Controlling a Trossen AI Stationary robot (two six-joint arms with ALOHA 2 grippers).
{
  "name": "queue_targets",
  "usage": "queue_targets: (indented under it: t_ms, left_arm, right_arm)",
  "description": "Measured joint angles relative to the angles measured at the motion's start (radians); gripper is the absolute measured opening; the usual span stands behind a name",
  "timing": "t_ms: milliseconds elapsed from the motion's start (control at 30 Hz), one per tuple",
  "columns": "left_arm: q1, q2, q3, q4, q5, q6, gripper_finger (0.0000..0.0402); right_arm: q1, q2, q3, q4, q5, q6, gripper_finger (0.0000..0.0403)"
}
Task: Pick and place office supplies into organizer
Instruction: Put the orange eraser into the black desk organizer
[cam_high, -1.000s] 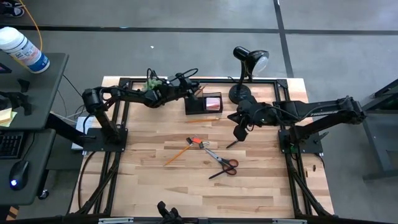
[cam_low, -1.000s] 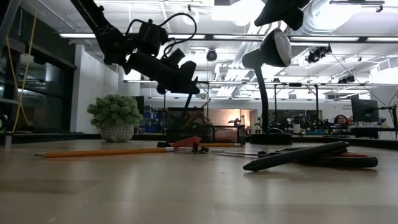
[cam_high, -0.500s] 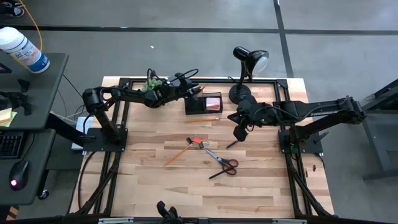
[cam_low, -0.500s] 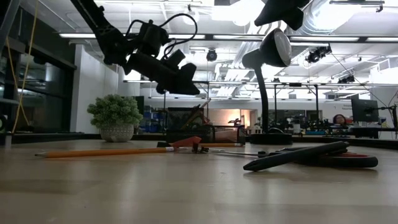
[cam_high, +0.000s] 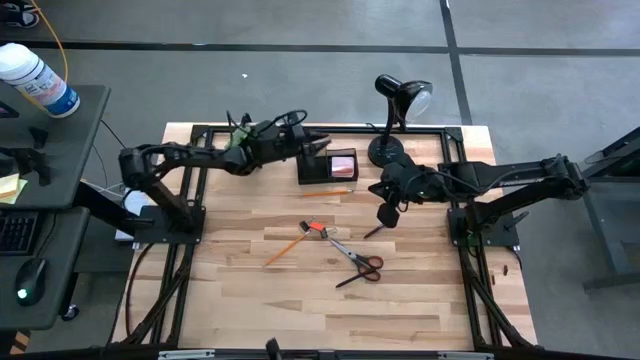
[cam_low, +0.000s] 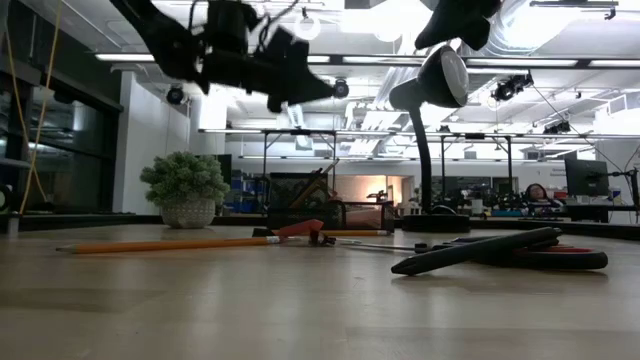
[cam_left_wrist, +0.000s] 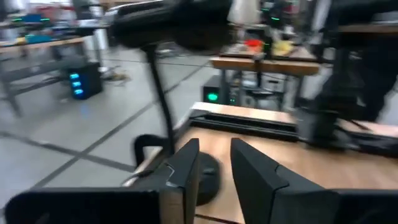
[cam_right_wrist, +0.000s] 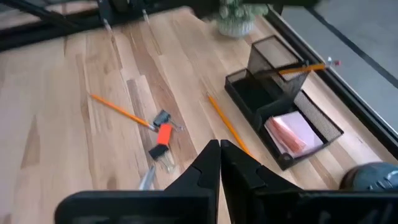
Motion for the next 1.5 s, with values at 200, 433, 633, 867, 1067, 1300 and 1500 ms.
queue_targets:
  t_ms: [200,433,633,867,1067,1300,1500]
  left_arm:
    - [-0.153,-0.079,0.000,-0.167,-0.009,0.059,0.0036]
    - [-0.345,-0.088,0.000,-0.300,0.050,0.086,0.0007]
    - [-0.475,-0.088,0.000,-0.482,-0.043,0.087,0.0007]
    - [-0.557,-0.088,0.000,-0.677,-0.134,0.088,0.0008]
    - [-0.603,-0.088,0.000,-0.794,-0.192,0.089,0.0010]
    - [-0.661,-0.088,0.000,-0.832,-0.221,0.089,0.0010]
    - [-0.686,-0.088,0.000,-0.829,-0.295,0.132,0.0011]
  right_arm:
    - [-0.018,0.000,0.000,-0.033,-0.055,-0.003,0.0006]
    - [-0.018,0.000,0.000,-0.032,-0.091,-0.004,0.0005]
    - [-0.016,0.014,0.000,-0.030,-0.157,0.000,0.0020]
    - [0.029,0.110,0.000,0.023,-0.187,0.000,0.0059]
    - [0.085,0.199,0.000,0.035,-0.187,0.027,0.0097]
    - [0.139,0.282,0.000,0.056,-0.189,0.144,0.0122]
    - [0.160,0.310,0.000,0.014,-0.220,0.256,0.0124]
